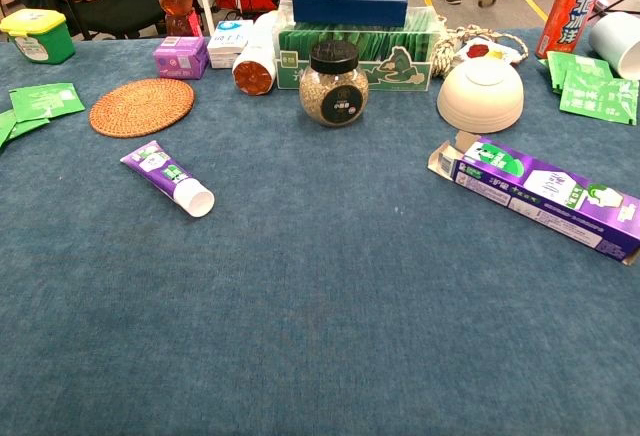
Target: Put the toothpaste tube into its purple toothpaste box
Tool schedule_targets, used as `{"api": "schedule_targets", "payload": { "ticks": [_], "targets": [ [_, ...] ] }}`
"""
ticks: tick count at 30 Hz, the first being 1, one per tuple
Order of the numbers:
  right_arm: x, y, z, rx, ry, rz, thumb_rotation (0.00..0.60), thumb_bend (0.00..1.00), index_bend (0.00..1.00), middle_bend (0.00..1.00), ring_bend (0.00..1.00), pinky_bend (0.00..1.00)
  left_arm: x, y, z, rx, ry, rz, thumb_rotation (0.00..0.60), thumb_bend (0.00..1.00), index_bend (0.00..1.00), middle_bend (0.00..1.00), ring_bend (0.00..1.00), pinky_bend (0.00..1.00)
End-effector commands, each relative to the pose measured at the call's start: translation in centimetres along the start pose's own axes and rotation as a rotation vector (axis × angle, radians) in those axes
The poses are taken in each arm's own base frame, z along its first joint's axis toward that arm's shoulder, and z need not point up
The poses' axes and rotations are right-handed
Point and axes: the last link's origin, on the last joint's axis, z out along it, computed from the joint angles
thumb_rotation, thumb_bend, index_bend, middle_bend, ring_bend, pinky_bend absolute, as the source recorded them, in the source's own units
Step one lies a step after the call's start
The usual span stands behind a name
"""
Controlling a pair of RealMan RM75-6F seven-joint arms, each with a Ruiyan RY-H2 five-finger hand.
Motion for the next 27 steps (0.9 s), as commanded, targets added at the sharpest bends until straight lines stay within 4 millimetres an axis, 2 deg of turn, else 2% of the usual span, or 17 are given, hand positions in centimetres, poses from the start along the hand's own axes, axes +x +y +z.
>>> {"api": "schedule_targets", "payload": {
  "ticks": [1, 8, 12, 14, 20, 27],
  "targets": [
    [0.1, 0.0, 0.0, -0.001, -0.001, 0.004, 0.6, 0.01, 0.11, 0.01, 0.0, 0.0, 0.0, 0.1, 0.1, -0.011, 0.003, -0.001, 0.6, 0.02, 0.0, 0.0, 0.0, 0.0],
    [0.1, -0.1, 0.0, 0.002, 0.001, 0.008, 0.6, 0.01, 0.11, 0.01, 0.0, 0.0, -0.3, -0.1, 0.2, -0.01, -0.008, 0.009, 0.6, 0.02, 0.0, 0.0, 0.0, 0.0],
    [0.2, -0.2, -0.1, 0.004, 0.004, 0.012, 0.6, 0.01, 0.11, 0.01, 0.0, 0.0, -0.6, -0.2, 1.3, -0.027, -0.026, 0.015, 0.6, 0.02, 0.0, 0.0, 0.0, 0.0],
    [0.2, -0.2, -0.2, 0.004, 0.005, 0.011, 0.6, 0.01, 0.11, 0.01, 0.0, 0.0, -0.9, -0.1, 2.4, -0.06, -0.043, 0.011, 0.6, 0.03, 0.0, 0.0, 0.0, 0.0],
    [0.2, -0.2, -0.2, -0.002, 0.002, 0.014, 0.6, 0.01, 0.11, 0.01, 0.0, 0.0, -2.3, 1.1, 7.9, -0.262, -0.125, 0.099, 0.6, 0.09, 0.0, 0.0, 0.0, 0.0],
    [0.1, -0.4, -0.1, -0.008, 0.006, 0.006, 0.6, 0.01, 0.11, 0.01, 0.0, 0.0, -4.8, 3.5, 14.5, -0.374, -0.196, 0.247, 0.6, 0.12, 0.0, 0.0, 0.0, 0.0]
  ]
}}
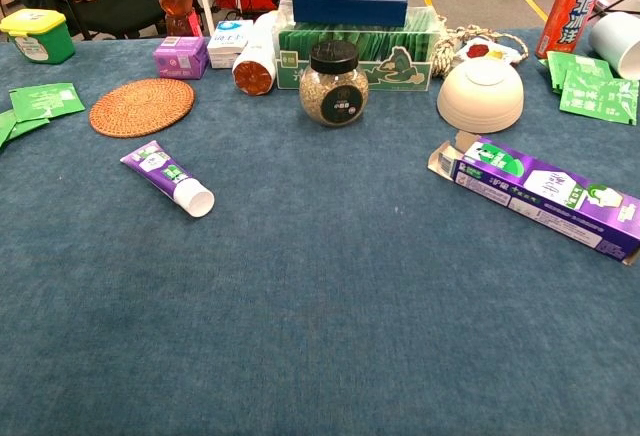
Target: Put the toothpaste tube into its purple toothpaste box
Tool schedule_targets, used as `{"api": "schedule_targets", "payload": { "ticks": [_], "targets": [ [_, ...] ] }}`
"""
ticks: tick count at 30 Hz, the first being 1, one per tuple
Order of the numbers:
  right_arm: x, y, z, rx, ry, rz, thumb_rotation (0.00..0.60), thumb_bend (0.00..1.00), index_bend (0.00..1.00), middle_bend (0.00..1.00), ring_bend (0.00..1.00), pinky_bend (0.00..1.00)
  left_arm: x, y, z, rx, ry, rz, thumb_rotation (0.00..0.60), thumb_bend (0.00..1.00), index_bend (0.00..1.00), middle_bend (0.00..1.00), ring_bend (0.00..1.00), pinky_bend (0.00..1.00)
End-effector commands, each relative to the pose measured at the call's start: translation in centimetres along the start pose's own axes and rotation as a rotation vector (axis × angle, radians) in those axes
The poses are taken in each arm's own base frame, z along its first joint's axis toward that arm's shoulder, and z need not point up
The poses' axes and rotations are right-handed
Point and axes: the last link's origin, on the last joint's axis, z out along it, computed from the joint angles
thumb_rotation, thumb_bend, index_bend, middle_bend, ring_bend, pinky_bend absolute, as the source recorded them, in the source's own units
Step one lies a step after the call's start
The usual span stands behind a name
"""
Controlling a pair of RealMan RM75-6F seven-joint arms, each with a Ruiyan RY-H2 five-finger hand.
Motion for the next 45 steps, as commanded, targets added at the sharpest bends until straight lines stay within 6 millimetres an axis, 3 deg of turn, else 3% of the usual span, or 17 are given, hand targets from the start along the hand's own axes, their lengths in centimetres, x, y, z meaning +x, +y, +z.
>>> {"api": "schedule_targets", "payload": {
  "ticks": [1, 8, 17, 31, 37, 45],
  "targets": [
    [0.0, 0.0, 0.1, -0.004, -0.001, -0.001, 0.6, 0.01, 0.11, 0.01, 0.0, 0.0, -0.7, 0.6, 5.0, -0.058, -0.041, 0.11, 0.6, 0.12, 0.0, 0.0, 0.0, 0.0],
    [0.0, 0.3, 0.2, -0.021, 0.005, -0.008, 0.6, 0.01, 0.11, 0.01, 0.0, 0.0, -2.4, 2.2, 9.7, -0.126, -0.095, 0.206, 0.6, 0.15, 0.0, 0.0, 0.0, 0.02],
    [-0.4, 0.5, 0.7, -0.055, 0.012, -0.039, 0.6, 0.01, 0.11, 0.01, 0.0, 0.0, -2.9, 3.6, 13.1, -0.215, -0.139, 0.299, 0.6, 0.19, 0.0, 0.0, 0.0, 0.05],
    [-0.3, 0.5, 0.7, -0.053, 0.01, -0.055, 0.6, 0.0, 0.11, 0.01, 0.0, 0.0, -5.4, 7.5, 16.0, -0.292, -0.218, 0.334, 0.6, 0.22, 0.0, 0.0, 0.0, 0.06],
    [-0.2, 0.5, 0.7, -0.044, 0.013, -0.051, 0.6, 0.0, 0.11, 0.01, 0.0, 0.0, -5.6, 9.0, 16.9, -0.309, -0.225, 0.348, 0.6, 0.23, 0.0, 0.0, 0.0, 0.15],
    [0.0, 0.6, 0.7, -0.039, 0.007, -0.043, 0.6, 0.0, 0.11, 0.01, 0.0, 0.0, -5.8, 10.4, 17.7, -0.318, -0.251, 0.362, 0.6, 0.25, 0.07, 0.0, 0.0, 0.19]
  ]
}}
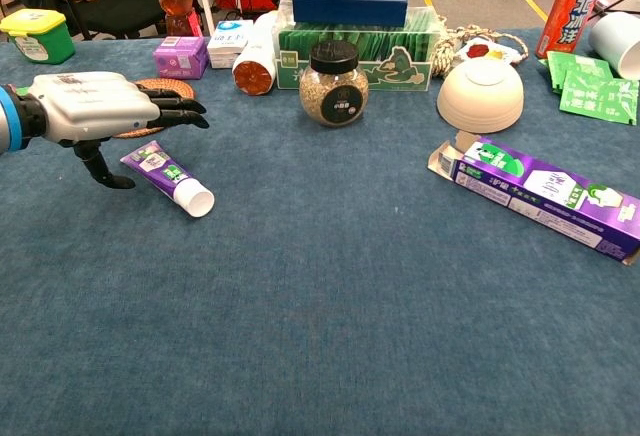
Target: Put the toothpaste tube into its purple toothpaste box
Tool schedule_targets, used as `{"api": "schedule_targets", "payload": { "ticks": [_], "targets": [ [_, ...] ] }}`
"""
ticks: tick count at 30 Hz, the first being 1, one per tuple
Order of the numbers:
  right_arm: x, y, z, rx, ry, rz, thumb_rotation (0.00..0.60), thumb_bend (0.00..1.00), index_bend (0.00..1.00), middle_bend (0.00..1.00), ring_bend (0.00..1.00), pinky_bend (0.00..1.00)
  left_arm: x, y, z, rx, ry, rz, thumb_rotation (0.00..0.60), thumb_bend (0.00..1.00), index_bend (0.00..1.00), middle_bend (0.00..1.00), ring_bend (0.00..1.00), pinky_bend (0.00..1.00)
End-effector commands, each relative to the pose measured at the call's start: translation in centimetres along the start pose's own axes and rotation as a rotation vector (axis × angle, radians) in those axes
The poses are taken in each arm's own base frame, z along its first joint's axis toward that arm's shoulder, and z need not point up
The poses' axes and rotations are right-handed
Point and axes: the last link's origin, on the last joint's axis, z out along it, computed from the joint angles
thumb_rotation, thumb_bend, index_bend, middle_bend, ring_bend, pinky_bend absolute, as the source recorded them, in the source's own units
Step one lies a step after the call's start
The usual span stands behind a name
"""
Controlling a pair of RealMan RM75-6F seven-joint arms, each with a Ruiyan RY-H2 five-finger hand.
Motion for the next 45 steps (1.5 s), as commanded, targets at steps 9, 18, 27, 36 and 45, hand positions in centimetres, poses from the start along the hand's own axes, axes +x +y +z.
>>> {"api": "schedule_targets", "payload": {
  "ticks": [9, 18, 27, 36, 45],
  "targets": [
    [0.3, 0.0, -0.2, 0.007, 0.006, 0.015, 0.6, 0.0, 0.11, 0.01, 0.0, 0.0, 1.0, 1.7, 1.7, -0.019, -0.012, 0.003, 0.6, 0.26, 0.28, 0.1, 0.13, 0.21],
    [0.5, 0.0, -0.3, 0.014, 0.015, 0.03, 0.6, 0.0, 0.11, 0.01, 0.0, 0.0, 0.9, 2.1, 2.1, 0.018, -0.03, -0.011, 0.6, 0.26, 0.36, 0.18, 0.2, 0.27],
    [0.6, -0.2, -0.4, 0.021, 0.019, 0.038, 0.6, 0.0, 0.11, 0.01, 0.0, 0.0, 1.3, 1.8, 1.5, 0.031, 0.013, -0.026, 0.6, 0.28, 0.51, 0.36, 0.37, 0.54],
    [0.5, -0.2, -0.4, 0.022, 0.013, 0.04, 0.6, 0.0, 0.11, 0.01, 0.0, 0.0, 1.9, 1.1, 0.7, 0.055, 0.046, -0.054, 0.6, 0.28, 0.53, 0.39, 0.4, 0.59],
    [0.1, -0.5, -0.5, 0.038, -0.003, 0.036, 0.6, 0.0, 0.11, 0.01, 0.0, 0.0, 2.9, 0.3, -0.5, 0.083, 0.081, -0.113, 0.6, 0.28, 0.55, 0.41, 0.42, 0.6]
  ]
}}
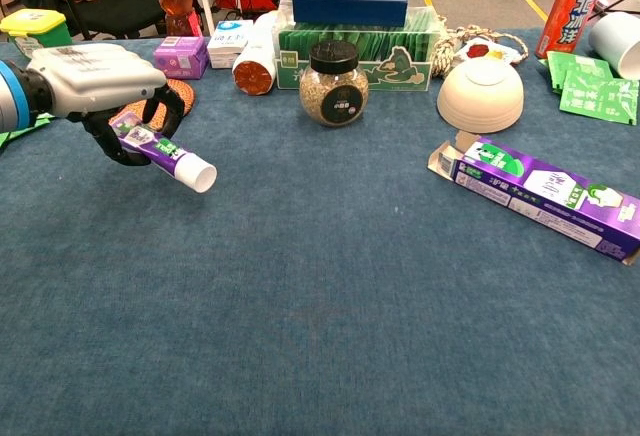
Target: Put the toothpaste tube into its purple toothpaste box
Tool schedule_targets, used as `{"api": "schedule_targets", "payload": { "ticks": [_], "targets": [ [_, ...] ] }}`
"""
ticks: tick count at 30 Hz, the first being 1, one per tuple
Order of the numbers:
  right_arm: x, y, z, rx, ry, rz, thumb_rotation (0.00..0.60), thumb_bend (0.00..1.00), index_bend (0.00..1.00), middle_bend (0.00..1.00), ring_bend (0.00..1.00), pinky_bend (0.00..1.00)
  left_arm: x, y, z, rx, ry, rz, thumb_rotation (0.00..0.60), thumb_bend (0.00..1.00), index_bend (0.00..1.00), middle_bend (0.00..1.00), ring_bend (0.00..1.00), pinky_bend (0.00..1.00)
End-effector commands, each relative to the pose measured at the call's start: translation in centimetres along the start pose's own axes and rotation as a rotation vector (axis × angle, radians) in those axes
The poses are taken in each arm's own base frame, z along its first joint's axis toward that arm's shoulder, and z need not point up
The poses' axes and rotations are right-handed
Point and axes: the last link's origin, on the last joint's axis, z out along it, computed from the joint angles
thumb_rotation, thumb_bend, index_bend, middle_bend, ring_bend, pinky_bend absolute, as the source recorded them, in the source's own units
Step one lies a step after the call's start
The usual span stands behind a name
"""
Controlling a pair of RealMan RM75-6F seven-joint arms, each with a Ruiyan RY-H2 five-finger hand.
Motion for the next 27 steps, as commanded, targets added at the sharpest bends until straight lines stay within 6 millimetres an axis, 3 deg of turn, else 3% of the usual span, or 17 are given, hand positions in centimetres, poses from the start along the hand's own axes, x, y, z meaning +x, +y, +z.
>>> {"api": "schedule_targets", "payload": {
  "ticks": [1, 10, 20, 27],
  "targets": [
    [-0.2, -0.1, 0.0, 0.005, -0.01, -0.002, 0.6, 0.0, 0.11, 0.01, 0.0, 0.0, 0.4, -0.4, -0.4, 0.014, 0.006, -0.019, 0.6, 0.28, 0.55, 0.41, 0.42, 0.6],
    [-2.7, -1.6, 1.3, 0.076, -0.157, -0.042, 0.6, 0.0, 0.11, 0.03, 0.0, 0.0, 3.0, -1.0, -1.5, 0.07, 0.003, -0.037, 0.6, 0.28, 0.56, 0.42, 0.42, 0.6],
    [-4.1, -6.5, 4.9, 0.104, -0.335, -0.015, 0.6, 0.0, 0.11, 0.04, 0.0, 0.0, 6.3, -0.9, -3.2, 0.109, 0.056, -0.059, 0.6, 0.28, 0.56, 0.42, 0.42, 0.6],
    [-4.9, -10.2, 5.3, 0.061, -0.442, 0.037, 0.6, 0.0, 0.11, 0.02, 0.0, 0.0, 7.4, -1.6, -4.0, 0.129, 0.075, -0.068, 0.6, 0.29, 0.56, 0.42, 0.42, 0.6]
  ]
}}
